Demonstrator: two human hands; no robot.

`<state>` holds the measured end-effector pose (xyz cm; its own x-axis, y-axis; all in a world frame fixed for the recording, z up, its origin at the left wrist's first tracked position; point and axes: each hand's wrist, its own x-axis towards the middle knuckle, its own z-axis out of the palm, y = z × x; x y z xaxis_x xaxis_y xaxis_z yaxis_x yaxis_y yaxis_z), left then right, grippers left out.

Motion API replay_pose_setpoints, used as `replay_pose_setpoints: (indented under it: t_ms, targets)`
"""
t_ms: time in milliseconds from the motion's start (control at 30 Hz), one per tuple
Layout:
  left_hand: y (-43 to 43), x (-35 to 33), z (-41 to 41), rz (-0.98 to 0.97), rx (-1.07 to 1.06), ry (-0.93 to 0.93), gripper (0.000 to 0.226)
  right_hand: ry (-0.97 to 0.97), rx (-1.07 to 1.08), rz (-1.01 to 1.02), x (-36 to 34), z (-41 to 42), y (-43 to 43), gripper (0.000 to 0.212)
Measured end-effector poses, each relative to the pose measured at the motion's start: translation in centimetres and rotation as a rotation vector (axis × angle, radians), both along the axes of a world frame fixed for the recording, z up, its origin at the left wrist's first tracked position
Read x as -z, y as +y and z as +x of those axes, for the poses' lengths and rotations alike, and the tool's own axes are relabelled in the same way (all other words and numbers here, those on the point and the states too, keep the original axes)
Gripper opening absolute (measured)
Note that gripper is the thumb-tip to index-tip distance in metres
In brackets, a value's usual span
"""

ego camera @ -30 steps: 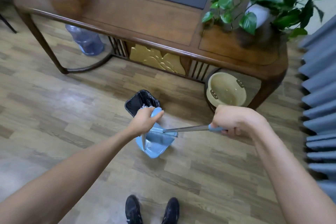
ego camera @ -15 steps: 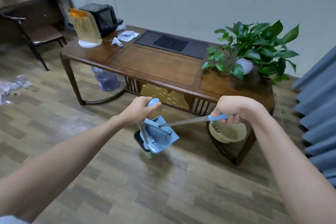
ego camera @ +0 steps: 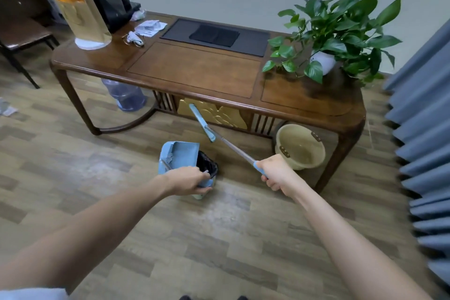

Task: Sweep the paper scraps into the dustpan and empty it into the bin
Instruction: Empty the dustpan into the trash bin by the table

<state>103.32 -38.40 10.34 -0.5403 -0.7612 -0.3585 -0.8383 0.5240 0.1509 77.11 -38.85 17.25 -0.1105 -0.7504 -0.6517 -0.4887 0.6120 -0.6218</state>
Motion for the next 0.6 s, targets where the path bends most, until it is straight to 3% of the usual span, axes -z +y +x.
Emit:
replay_pose_setpoints:
  t_ms: [167, 300, 600]
  targets:
    - [0.8, 2.8, -2.0, 0.053, 0.194, -0.156, 0.042, -0.156, 0.153, 0.106, 5.7, 0.8, 1.1, 0.017]
    - [2.4, 5.7, -2.8, 0.116, 0.312, -0.239, 0.037, -0.167, 0.198, 0.158, 8.2, 1.5, 2.2, 0.013]
    - [4.9, 7.9, -2.5, 0.049, 0.323, -0.291, 0.036, -0.156, 0.242, 0.200, 8.8, 0.9, 2.4, 0.019]
